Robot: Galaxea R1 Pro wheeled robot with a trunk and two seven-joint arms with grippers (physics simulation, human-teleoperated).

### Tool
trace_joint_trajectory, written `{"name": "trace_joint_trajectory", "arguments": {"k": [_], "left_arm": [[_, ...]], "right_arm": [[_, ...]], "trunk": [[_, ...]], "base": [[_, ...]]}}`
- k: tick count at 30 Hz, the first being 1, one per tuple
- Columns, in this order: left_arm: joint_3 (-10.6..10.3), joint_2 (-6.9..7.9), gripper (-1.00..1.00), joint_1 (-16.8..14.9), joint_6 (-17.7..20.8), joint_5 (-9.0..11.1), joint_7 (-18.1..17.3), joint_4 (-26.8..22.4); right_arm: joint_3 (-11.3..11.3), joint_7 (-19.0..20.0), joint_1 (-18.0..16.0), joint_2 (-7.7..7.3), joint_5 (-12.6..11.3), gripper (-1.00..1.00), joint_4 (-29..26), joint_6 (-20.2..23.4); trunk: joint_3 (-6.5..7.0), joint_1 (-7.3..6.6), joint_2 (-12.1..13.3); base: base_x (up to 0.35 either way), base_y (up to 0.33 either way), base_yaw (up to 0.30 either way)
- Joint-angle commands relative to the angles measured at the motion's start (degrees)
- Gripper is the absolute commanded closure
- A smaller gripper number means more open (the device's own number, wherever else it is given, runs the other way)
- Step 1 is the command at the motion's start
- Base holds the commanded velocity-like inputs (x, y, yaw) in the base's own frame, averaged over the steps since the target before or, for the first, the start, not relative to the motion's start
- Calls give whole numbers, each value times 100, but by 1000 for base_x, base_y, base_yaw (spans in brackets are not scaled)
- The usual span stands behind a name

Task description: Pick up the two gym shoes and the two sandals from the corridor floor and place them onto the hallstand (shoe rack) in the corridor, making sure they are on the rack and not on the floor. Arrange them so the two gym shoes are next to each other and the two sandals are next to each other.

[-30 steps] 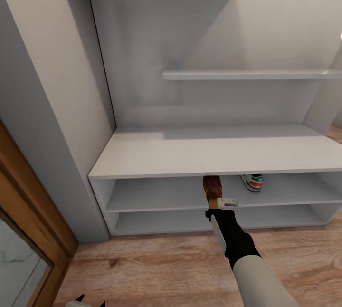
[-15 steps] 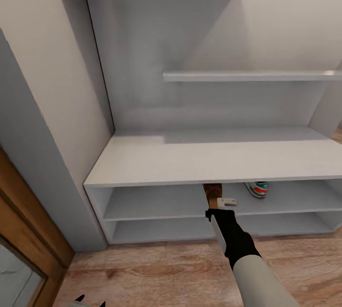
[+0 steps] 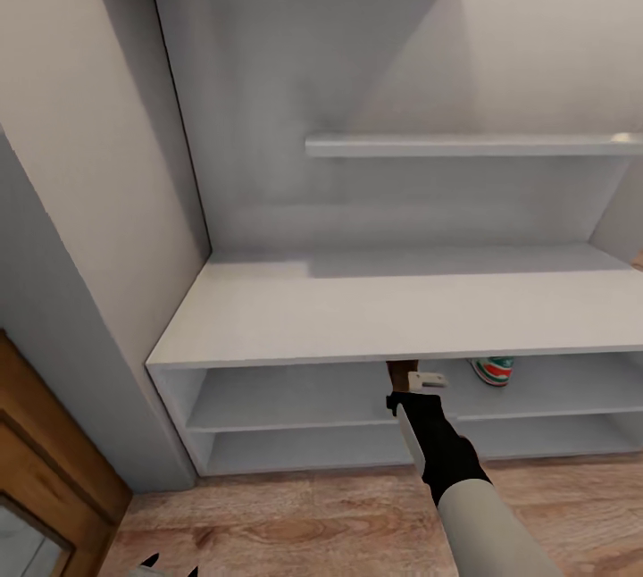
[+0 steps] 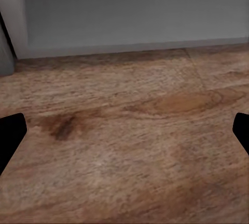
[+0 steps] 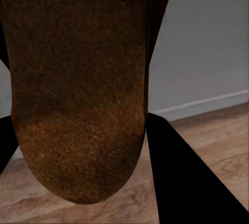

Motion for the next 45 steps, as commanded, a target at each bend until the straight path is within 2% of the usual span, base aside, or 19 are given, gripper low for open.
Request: {"name": "trace_joint_trajectory", "arguments": {"k": [1,35,39,45], "left_arm": [[48,-3,-100,-5,-21,-42,-33,4],[48,-3,-100,-5,-37,-35,-39,4],[43,-9,-100,-5,-33,-40,-40,3],[44,-11,-100,-5,-37,-42,-42,0]], "right_arm": [[-17,-3,-3,6,32,100,-7,33],[-18,1,-3,6,32,100,-7,33],[-18,-1,-3,6,32,100,-7,33],[-18,0,-3,6,32,100,-7,33]], "trunk": [[-5,1,-2],[-5,1,-2],[-94,11,-7],[-94,11,-7]], "base": [[182,0,0],[30,0,0],[0,0,0],[0,0,0]]}}
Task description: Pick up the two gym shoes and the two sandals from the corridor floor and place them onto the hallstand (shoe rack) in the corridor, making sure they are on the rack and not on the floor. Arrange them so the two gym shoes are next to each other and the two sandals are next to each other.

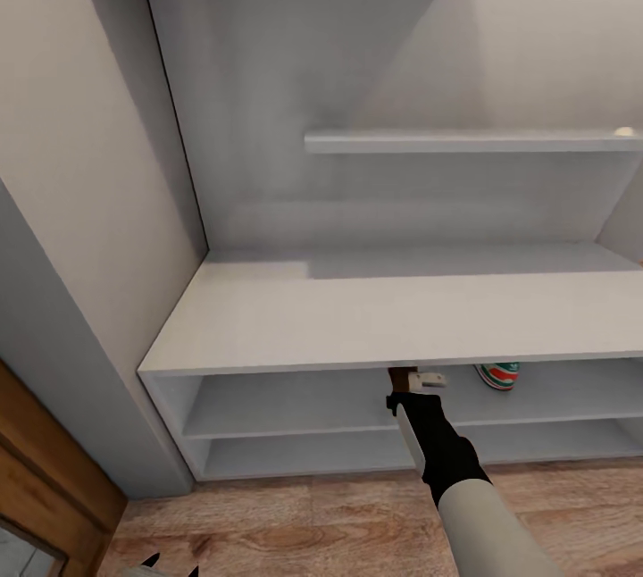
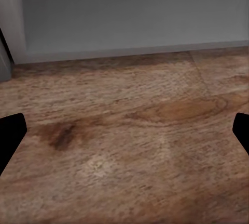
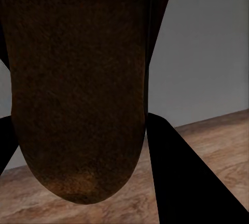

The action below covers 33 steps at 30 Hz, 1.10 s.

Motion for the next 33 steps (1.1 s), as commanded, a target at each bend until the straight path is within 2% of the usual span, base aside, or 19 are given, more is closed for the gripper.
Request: {"name": "trace_joint_trajectory", "arguments": {"k": [1,33], "left_arm": [[49,-3,-100,-5,-22,-42,-33,4],[53,4,-100,-5,-14,-42,-30,7]], "right_arm": [[-17,-3,-3,6,30,100,-7,33],[-19,-4,-3,6,31,100,-6,33]], "trunk": [[-5,-1,-2],[-5,-1,-2]], "base": [[0,0,0],[53,0,0]]}}
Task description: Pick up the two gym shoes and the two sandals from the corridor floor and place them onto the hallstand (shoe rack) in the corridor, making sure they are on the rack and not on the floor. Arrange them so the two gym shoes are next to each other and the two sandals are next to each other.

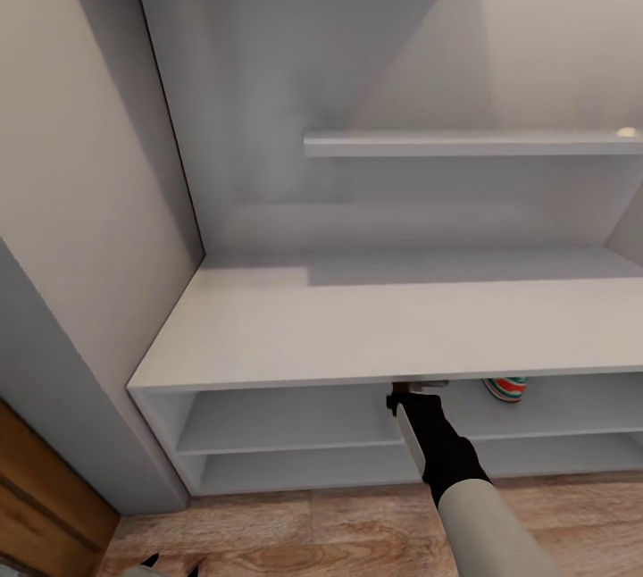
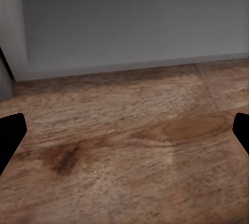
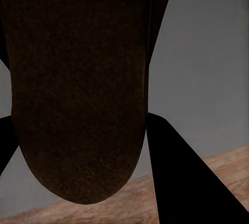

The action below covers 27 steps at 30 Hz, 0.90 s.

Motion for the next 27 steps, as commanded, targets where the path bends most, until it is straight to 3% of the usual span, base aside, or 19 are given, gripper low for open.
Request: {"name": "trace_joint_trajectory", "arguments": {"k": [1,4,5,20,27], "left_arm": [[48,-3,-100,-5,-25,-42,-34,4],[48,-2,-100,-5,-29,-42,-32,4],[48,-2,-100,-5,-30,-42,-33,4],[48,-2,-100,-5,-31,-42,-34,4],[48,-2,-100,-5,-31,-42,-35,4]], "right_arm": [[-19,-3,-3,6,30,100,-7,33],[-19,-3,-3,6,31,100,-8,33],[-20,-3,-3,6,34,-100,-8,33],[-40,-4,-3,6,38,-100,-8,33],[-43,-3,-3,6,38,-100,-8,33]], "trunk": [[-5,-1,-2],[-5,-1,-2],[-5,-1,-2],[-5,-1,-2],[-5,-1,-2]], "base": [[66,0,0],[87,0,0],[55,0,0],[5,0,0],[-197,0,0]]}}
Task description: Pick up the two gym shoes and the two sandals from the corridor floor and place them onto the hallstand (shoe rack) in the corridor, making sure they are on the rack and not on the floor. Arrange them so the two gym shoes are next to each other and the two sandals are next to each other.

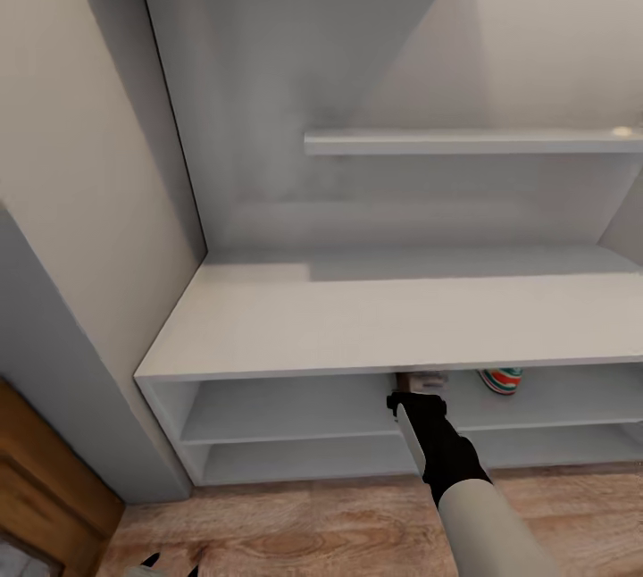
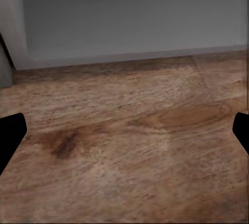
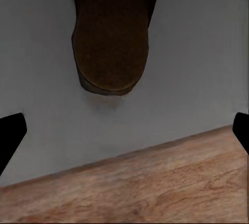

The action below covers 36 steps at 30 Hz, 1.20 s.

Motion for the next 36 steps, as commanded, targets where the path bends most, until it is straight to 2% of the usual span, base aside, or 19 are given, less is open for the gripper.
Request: {"name": "trace_joint_trajectory", "arguments": {"k": [1,14,23,25,26,30,34,36], "left_arm": [[48,-3,-100,-5,-22,-42,-33,4],[48,-3,-100,-5,-20,-42,-29,4],[51,-3,-100,-5,-8,-41,-25,2],[54,-3,-100,-5,-6,-39,-25,0],[56,-3,-100,-5,-6,-37,-25,-2],[66,-3,-100,-5,-11,-34,-25,-4],[85,1,-100,-5,-18,-34,-25,-5],[99,4,-100,-5,-21,-34,-25,-9]], "right_arm": [[-17,13,-3,6,47,-100,-7,38],[-16,19,-3,6,56,-100,61,37],[-15,16,-3,6,67,-100,635,-67],[-14,20,1,6,70,-100,842,-286],[-9,31,6,5,75,-100,1231,-955],[-8,42,13,-224,80,-100,1938,-1920],[-7,45,18,-387,86,-100,2539,-2612],[3,46,21,-583,92,-100,3176,-3364]], "trunk": [[-5,-4,-2],[-5,-4,-2],[-5,-4,-2],[-5,-4,-2],[-5,-4,-2],[-5,-4,-2],[-5,-4,-2],[-5,-4,-2]], "base": [[-295,0,0],[-325,0,0],[-336,0,0],[-337,0,0],[-337,0,0],[-337,0,0],[-337,0,0],[-337,0,0]]}}
